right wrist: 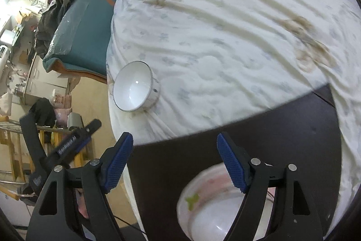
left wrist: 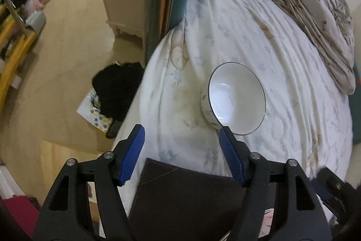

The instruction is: Organize plates and bowls

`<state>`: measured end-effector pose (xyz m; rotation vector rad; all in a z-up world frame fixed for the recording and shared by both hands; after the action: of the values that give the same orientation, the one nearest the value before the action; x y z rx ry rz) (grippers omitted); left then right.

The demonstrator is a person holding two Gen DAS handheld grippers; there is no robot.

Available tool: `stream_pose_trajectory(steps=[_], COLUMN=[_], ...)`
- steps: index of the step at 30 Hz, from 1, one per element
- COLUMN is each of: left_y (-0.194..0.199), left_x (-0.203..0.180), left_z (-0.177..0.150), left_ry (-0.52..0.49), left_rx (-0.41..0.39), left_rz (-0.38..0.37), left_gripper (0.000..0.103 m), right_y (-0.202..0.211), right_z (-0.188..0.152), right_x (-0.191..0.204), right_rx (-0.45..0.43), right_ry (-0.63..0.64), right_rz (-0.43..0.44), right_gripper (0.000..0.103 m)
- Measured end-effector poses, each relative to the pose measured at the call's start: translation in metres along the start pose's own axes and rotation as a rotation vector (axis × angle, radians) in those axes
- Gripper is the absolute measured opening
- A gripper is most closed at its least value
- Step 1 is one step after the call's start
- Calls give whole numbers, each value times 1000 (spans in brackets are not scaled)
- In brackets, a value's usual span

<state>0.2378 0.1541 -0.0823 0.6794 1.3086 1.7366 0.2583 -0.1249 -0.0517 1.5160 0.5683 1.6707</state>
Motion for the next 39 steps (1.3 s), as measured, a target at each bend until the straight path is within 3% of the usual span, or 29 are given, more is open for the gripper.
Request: stream_pose_trajectory(steps=[4,8,14,17,20,26,28,31,39], left_y=[-7,-18,-41,-53,-67,-81,-82,-75,-47], left_x=[-4,-12,-31,-36,-41,-42,-44,-45,-63], left_z=[11,16,25,27,27,22,18,17,8], left_ry=[-12,-39,-96,-92,-100,-128,-152,-173,-211], left_rx=[-12,-19,4,36,80,152,169,159,142], left_rz=[-31,-15,-19,-12,-10,-4,29,23,-13], left_gripper=[65,65,64,50,31,10,11,11,10], right_y=[-35,-69,-117,-135,-148,-167,-173,-179,-153], right_z=[22,36,49,49,48,45,43,43,35], right_x=[10,18,15,13,14,14,16,17,18], right_rx=[25,55,88,110,121,149,162,158,116], right_ry=[-15,-4,-46,-61,-40,-13,-11,14,29], right_rz=[-20,-32,-45,-47,-65,-81,-65,-77,-74], right_gripper=[80,78,58,42,36,26,17,13,14])
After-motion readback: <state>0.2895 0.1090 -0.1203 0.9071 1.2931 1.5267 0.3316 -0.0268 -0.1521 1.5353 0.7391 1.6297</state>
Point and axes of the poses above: each gripper's, at about its wrist camera, not at the fingertips, and y roughly against the way its jaws point, x to its left, z to its top, the point moved 1 cm from there along -y, roughly the way its jaws point, and after that the axes turned 9 degrees about z, right-handed, at the moved point
